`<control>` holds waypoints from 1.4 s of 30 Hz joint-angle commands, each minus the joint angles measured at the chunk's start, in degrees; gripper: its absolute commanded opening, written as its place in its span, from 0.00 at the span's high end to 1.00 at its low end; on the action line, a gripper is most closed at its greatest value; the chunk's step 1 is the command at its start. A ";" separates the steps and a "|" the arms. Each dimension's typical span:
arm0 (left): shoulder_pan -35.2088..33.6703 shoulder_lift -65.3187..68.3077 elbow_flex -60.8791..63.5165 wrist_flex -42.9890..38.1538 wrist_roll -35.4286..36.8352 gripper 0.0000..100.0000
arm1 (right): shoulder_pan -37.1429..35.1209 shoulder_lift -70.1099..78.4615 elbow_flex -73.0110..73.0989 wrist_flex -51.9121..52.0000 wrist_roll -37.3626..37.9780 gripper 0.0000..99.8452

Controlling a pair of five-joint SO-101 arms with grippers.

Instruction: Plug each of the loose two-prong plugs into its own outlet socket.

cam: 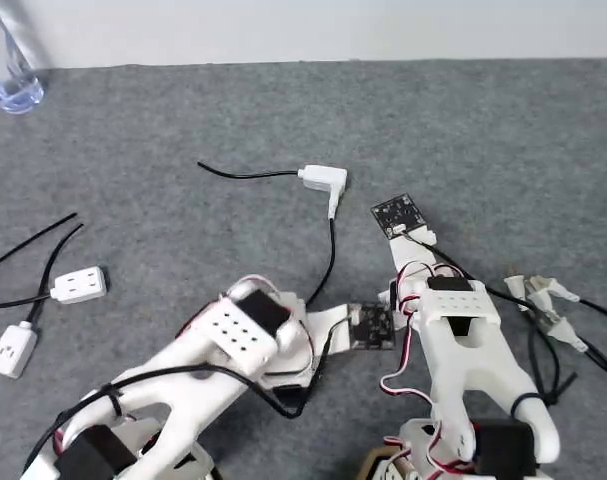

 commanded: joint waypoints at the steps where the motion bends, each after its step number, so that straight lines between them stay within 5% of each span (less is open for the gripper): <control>1: -4.66 -5.36 -15.96 13.80 1.41 0.68 | 0.66 -0.66 -0.70 -1.01 -0.44 0.99; 7: -12.31 -18.11 -29.23 25.41 9.58 0.68 | 0.57 -0.66 -0.70 -1.01 -0.53 0.99; 15: -31.03 -36.84 -18.51 28.40 12.22 0.68 | 0.48 -0.66 -0.53 -0.75 -0.70 0.99; 21: -42.11 -50.64 5.32 17.41 13.71 0.68 | 2.33 -1.36 -2.73 2.24 -0.44 0.99; 27: -48.44 -62.33 26.07 3.25 14.15 0.68 | 8.31 -7.96 -24.70 33.71 -0.35 0.94; 33: -49.49 -62.86 31.08 1.32 18.81 0.68 | 15.52 -5.23 -49.76 56.57 14.42 0.87; 42: -47.03 -63.21 41.01 -8.62 25.85 0.68 | 28.18 15.16 -69.45 62.20 21.63 0.90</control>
